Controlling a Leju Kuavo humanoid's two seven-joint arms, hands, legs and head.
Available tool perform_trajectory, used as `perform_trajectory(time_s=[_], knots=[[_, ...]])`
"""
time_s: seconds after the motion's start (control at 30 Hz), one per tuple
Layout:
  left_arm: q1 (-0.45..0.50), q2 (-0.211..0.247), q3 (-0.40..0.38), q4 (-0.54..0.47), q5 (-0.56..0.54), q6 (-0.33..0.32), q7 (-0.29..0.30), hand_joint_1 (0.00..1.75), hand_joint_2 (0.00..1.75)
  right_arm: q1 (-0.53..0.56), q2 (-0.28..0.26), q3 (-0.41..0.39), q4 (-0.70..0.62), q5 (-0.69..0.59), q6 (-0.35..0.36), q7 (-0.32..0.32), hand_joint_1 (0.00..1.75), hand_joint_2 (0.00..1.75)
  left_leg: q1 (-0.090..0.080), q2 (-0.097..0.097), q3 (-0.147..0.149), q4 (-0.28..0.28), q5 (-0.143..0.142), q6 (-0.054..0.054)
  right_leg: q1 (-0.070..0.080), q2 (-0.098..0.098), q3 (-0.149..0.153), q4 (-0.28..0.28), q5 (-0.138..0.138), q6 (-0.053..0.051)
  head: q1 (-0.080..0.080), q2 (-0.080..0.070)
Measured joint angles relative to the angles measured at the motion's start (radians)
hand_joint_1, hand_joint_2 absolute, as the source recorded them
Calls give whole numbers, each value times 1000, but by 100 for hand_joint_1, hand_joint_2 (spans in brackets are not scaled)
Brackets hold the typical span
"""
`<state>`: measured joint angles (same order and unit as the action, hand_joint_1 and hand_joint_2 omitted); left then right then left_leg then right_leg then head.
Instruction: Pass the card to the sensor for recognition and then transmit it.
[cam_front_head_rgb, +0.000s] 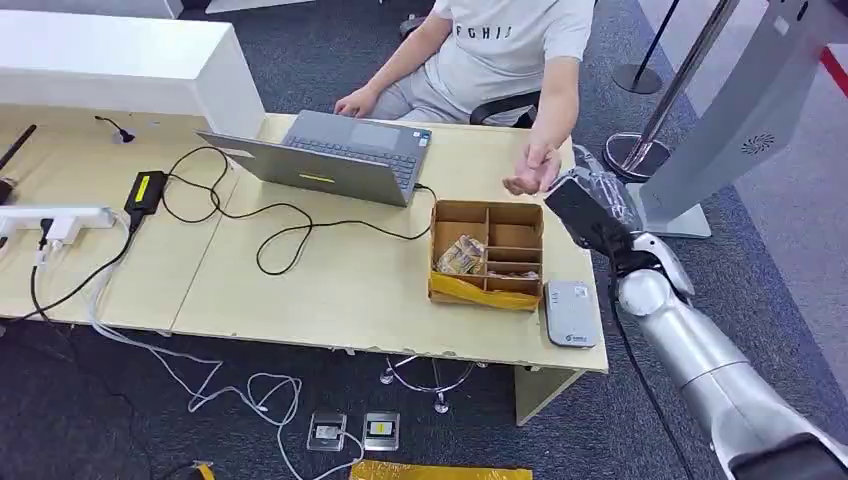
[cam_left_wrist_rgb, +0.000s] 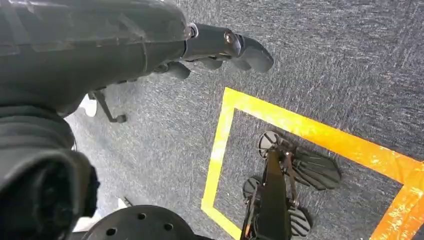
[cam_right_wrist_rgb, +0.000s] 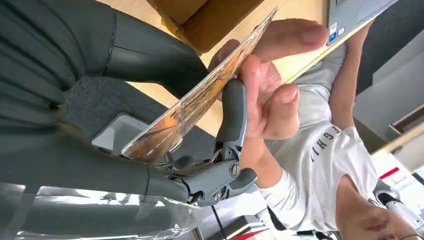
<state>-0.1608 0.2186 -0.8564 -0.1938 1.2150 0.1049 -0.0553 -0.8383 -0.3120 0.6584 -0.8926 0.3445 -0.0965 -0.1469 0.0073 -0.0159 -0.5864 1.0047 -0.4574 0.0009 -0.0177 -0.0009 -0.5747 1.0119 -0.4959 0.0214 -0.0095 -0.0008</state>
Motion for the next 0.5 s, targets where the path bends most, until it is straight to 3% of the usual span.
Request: perform_trajectory(time_s=[0.17,0.2,0.23,0.27,0.3,0.33,0.5], knots=[[-7,-1,-2,0,0,-6,8,0,0,-3,24,0,29,21,-27,-16,173,175,0,0,0,0,0,0,0,0,0,0,0,0,0,0],[-7,-1,-3,0,-1,-6,10,0,0,-6,27,0,36,25,-31,-21,162,175,0,0,0,0,0,0,0,0,0,0,0,0,0,0],[-8,-1,-6,0,-1,-6,11,0,0,-9,30,0,46,28,-38,-26,119,175,0,0,0,0,0,0,0,0,0,0,0,0,0,0],[-8,-1,-7,0,-1,-6,12,0,0,-11,33,0,54,34,-42,-32,93,175,0,0,0,0,0,0,0,0,0,0,0,0,0,0],[-8,-1,-7,0,-1,-6,14,0,0,-13,34,0,59,39,-46,-35,40,175,0,0,0,0,0,0,0,0,0,0,0,0,0,0],[-9,-1,-8,0,0,-5,15,0,0,-13,38,0,67,44,-50,-42,0,175,0,0,0,0,0,0,0,0,0,0,0,0,0,0],[-11,-1,-13,0,1,-3,18,0,0,-18,55,-1,107,65,-86,-68,0,175,0,0,0,0,0,0,0,0,0,0,0,0,0,0]])
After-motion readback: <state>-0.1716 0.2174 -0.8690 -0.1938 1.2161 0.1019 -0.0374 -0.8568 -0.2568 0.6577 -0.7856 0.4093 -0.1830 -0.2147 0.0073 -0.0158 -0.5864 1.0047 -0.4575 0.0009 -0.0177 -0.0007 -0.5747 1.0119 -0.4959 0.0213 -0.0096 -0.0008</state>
